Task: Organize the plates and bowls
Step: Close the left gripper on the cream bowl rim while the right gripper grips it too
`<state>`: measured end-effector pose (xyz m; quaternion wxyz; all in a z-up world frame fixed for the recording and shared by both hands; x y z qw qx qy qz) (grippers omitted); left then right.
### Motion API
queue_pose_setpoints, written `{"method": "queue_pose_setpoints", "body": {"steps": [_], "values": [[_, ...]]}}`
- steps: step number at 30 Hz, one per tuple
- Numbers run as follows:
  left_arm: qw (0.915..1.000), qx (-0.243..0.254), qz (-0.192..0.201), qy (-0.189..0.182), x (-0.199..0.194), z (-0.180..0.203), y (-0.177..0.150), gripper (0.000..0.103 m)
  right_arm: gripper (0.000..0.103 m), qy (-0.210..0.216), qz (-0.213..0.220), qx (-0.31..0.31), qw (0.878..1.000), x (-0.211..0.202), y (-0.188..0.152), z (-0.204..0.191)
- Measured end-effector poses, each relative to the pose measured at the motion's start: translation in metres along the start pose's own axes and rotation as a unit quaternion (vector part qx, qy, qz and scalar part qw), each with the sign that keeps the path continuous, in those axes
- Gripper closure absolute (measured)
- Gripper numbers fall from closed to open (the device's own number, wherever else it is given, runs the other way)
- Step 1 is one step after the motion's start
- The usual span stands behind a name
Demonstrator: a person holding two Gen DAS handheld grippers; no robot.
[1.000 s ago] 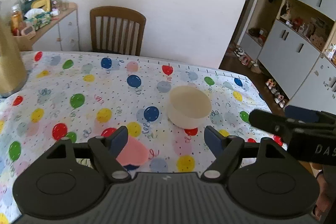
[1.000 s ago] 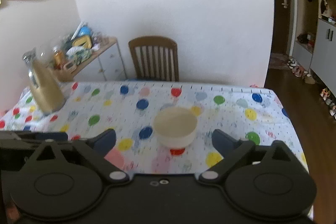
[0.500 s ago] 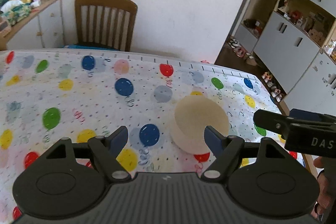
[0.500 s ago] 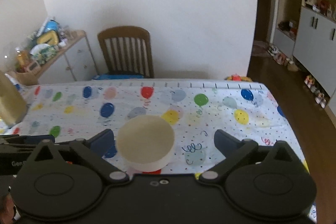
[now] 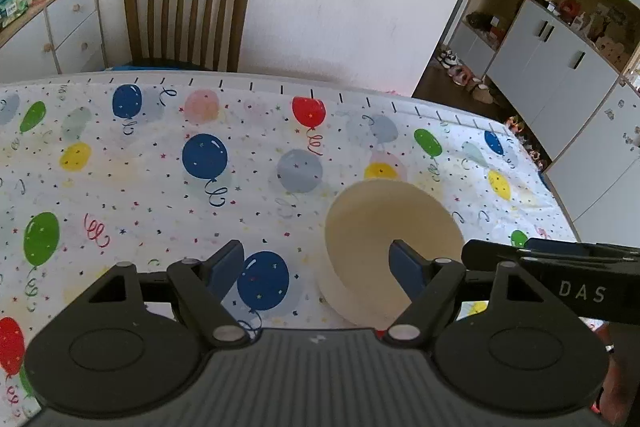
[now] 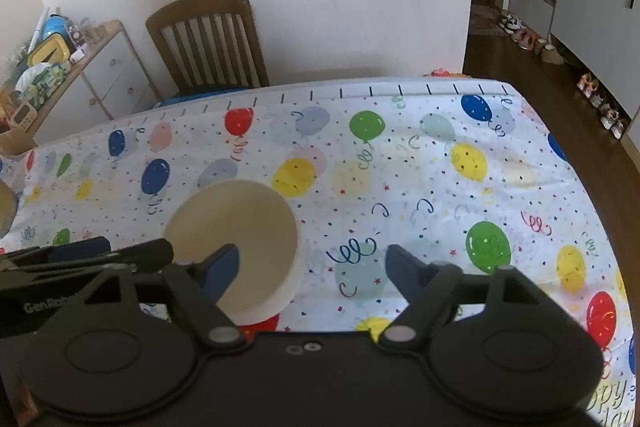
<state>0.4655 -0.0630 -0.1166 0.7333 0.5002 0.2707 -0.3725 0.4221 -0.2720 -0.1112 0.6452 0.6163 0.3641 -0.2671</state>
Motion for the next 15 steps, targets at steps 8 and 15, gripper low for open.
{"method": "queue_pose_setpoints", "body": {"steps": [8,15], "values": [[1.0,0.002,-0.007,0.003,0.017,-0.001,0.002,0.043,0.056,0.017,-0.016,0.004,1.0,0.016,0.005,-0.002],[0.9996,-0.017,-0.022,-0.008,0.026,-0.003,0.002,0.071,0.074,0.036,-0.027,-0.002,0.999,0.025,0.006,-0.009]]}}
Point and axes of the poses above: each gripper's, at about its wrist camera, not at the fingertips, and x roughly the way its jaws point, z to its right, y to its top, the point moved 1 cm from there along x, roughly the way its jaws point, and after that the axes turned 13 degrees about -x, right-handed, at the moved point
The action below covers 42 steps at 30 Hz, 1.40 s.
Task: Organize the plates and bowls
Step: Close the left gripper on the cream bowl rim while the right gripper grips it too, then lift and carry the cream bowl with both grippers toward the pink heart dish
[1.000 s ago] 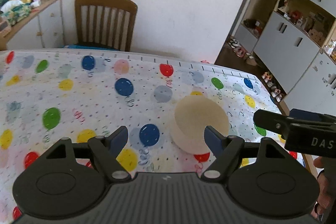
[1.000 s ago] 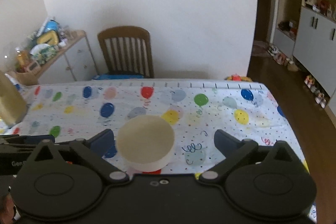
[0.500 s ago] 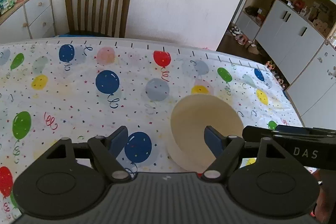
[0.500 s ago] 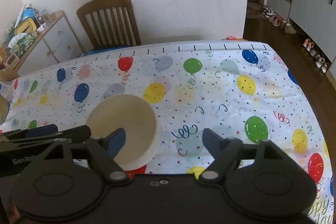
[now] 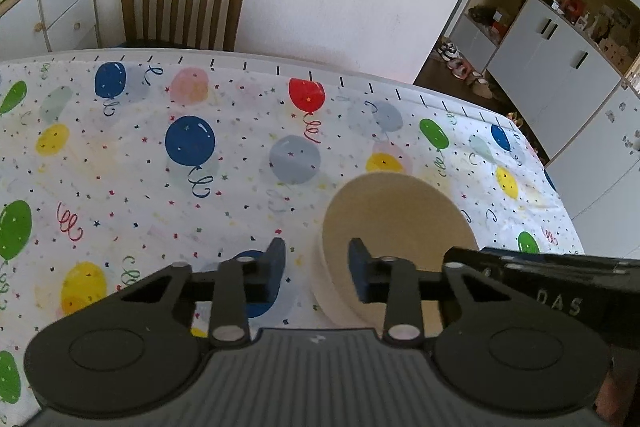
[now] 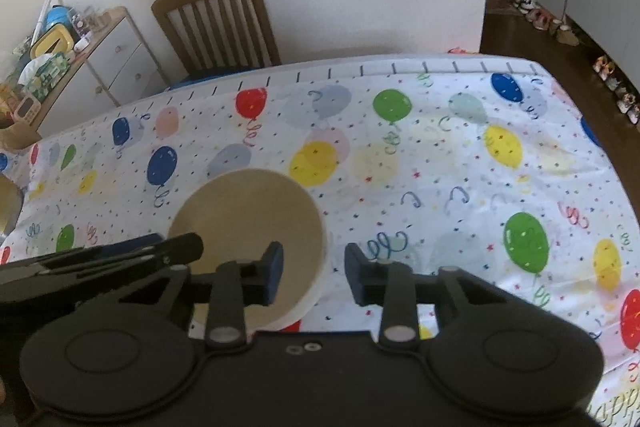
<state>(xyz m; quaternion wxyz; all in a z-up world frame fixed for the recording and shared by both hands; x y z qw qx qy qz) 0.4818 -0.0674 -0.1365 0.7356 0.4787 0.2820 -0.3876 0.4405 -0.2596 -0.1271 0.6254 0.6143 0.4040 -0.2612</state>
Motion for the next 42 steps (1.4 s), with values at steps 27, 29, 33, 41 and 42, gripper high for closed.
{"method": "queue_pose_setpoints", "body": {"steps": [27,29,33,41,42], "values": [[0.9997,0.009,-0.017,0.016,-0.035,0.01,-0.017,0.093,0.096,-0.001,-0.004,-0.002,1.0,-0.035,-0.013,-0.009],[0.9997,0.01,-0.017,0.017,-0.045,0.012,-0.021,0.093,0.096,0.002,0.001,-0.001,1.0,-0.045,-0.015,-0.01],[0.9997,0.013,-0.014,0.017,-0.065,0.017,-0.028,0.093,0.096,0.007,0.011,-0.002,1.0,-0.065,-0.021,-0.011],[0.9995,0.02,-0.002,0.023,-0.108,0.032,-0.053,0.093,0.096,0.011,0.023,-0.009,1.0,-0.108,-0.041,-0.015],[0.9995,0.021,-0.001,0.024,-0.114,0.035,-0.057,0.093,0.096,0.011,0.024,-0.01,1.0,-0.113,-0.045,-0.016]]}}
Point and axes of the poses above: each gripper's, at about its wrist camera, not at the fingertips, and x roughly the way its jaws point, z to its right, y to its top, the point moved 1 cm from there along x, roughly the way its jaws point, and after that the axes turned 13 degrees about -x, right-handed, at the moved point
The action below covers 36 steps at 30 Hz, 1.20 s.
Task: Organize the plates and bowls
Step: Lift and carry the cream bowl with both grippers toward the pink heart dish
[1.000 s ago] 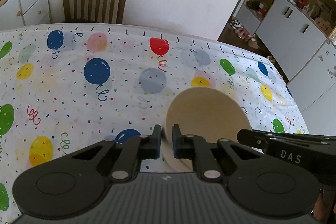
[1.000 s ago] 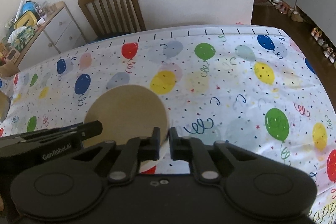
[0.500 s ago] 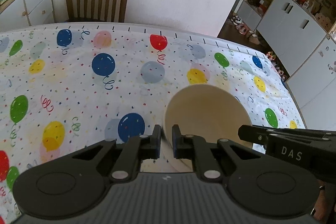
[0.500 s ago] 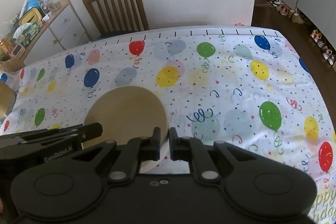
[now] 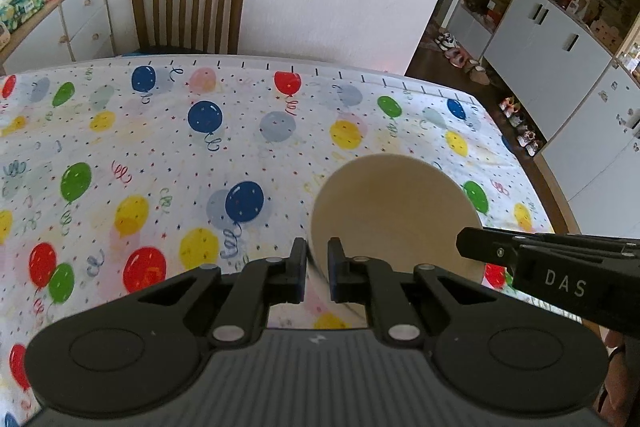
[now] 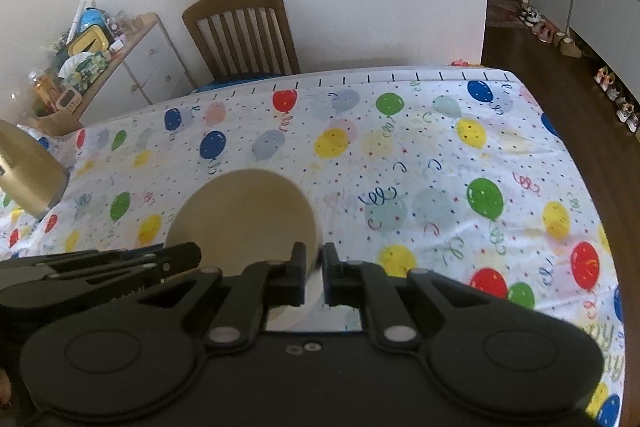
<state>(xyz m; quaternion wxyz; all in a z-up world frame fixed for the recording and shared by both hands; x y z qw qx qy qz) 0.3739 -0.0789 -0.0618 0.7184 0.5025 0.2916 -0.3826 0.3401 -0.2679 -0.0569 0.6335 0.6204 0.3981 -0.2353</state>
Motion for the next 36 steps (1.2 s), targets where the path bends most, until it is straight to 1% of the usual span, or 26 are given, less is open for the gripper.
{"method": "queue_pose_setpoints", "body": {"steps": [7,17,25,36], "values": [[0.9999,0.0,0.004,0.012,-0.034,0.012,-0.029,0.093,0.096,-0.004,0.003,-0.017,1.0,-0.035,-0.022,-0.006],[0.9994,-0.015,0.016,0.025,-0.082,0.016,-0.071,0.093,0.096,0.016,0.017,-0.036,0.999,-0.083,-0.057,-0.018],[0.9984,-0.037,0.024,0.036,-0.118,0.006,-0.102,0.093,0.096,0.042,0.027,-0.05,0.998,-0.111,-0.079,-0.034],[0.9951,-0.067,0.026,0.068,-0.148,-0.022,-0.136,0.093,0.096,0.071,0.019,-0.088,0.993,-0.122,-0.107,-0.07]]}}
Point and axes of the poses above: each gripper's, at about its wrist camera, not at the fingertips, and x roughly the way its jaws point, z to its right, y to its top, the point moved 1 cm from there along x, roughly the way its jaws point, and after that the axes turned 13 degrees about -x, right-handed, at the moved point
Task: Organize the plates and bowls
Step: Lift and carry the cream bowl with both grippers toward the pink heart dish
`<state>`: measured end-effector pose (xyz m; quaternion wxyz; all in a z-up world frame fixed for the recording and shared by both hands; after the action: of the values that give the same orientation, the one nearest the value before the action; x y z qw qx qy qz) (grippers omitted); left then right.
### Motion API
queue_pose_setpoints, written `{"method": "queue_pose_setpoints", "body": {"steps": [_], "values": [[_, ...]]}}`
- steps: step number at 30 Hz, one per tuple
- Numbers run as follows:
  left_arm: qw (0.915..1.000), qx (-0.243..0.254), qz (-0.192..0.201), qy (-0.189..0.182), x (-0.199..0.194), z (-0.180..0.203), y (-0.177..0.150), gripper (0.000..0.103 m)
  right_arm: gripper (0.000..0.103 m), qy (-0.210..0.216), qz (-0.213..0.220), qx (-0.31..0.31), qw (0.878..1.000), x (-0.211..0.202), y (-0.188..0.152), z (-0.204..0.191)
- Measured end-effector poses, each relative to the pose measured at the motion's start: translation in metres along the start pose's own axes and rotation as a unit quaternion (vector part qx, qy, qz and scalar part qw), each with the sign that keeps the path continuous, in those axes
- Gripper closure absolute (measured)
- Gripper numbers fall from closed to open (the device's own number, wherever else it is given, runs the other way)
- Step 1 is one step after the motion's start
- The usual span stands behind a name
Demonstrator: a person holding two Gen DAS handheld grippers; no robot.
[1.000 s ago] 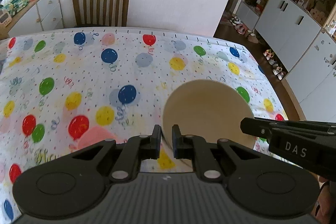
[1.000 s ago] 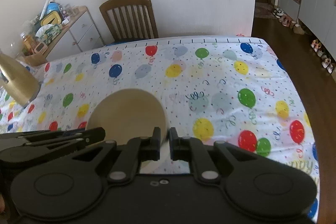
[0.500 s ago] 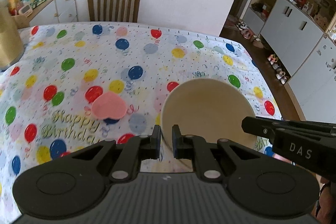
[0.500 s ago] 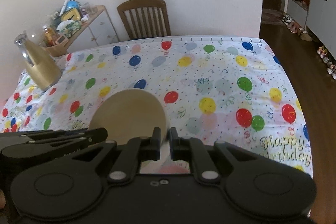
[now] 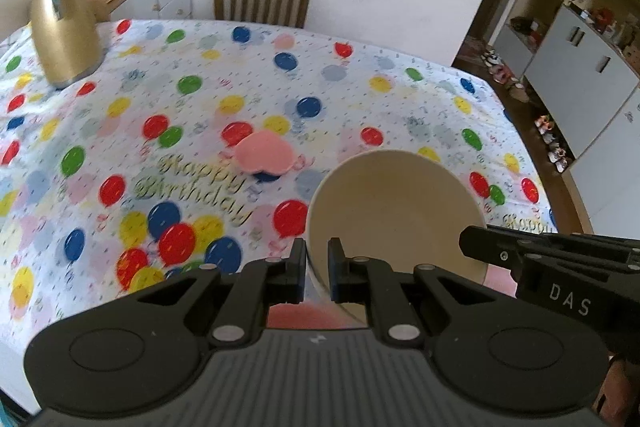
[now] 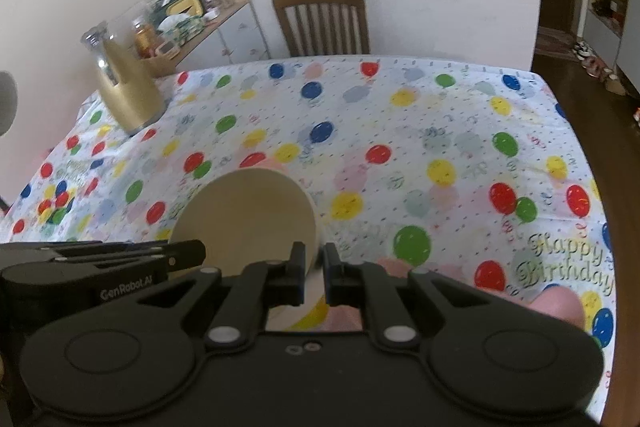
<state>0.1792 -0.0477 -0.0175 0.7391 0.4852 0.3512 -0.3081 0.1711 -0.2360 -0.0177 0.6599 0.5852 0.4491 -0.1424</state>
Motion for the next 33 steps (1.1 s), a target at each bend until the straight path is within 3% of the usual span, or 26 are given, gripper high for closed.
{"method": "queue_pose_setpoints", "body": {"steps": [16,33], "values": [[0.9976,-0.032,-0.041,0.044,0.0,-0.054,-0.041,0.093,0.095,0.043,-0.055,-0.025,0.997,0.024,-0.034,-0.045],[0.996,-0.042,-0.064,0.045,0.014,-0.07,-0.054,0.093,0.095,0.043,-0.082,-0.026,0.995,0.036,-0.048,-0.057]]}}
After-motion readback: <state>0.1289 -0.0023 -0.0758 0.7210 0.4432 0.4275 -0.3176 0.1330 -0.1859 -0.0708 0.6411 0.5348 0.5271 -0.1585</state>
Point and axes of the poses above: each gripper's, at about its wrist camera, not at the fingertips, and x roughly the way its jaws point, z to its right, y to its top, the point moved 1 cm from there along x, roughly the way its jaws point, and after that the axes turned 13 degrees about -x, right-handed, at the moved point
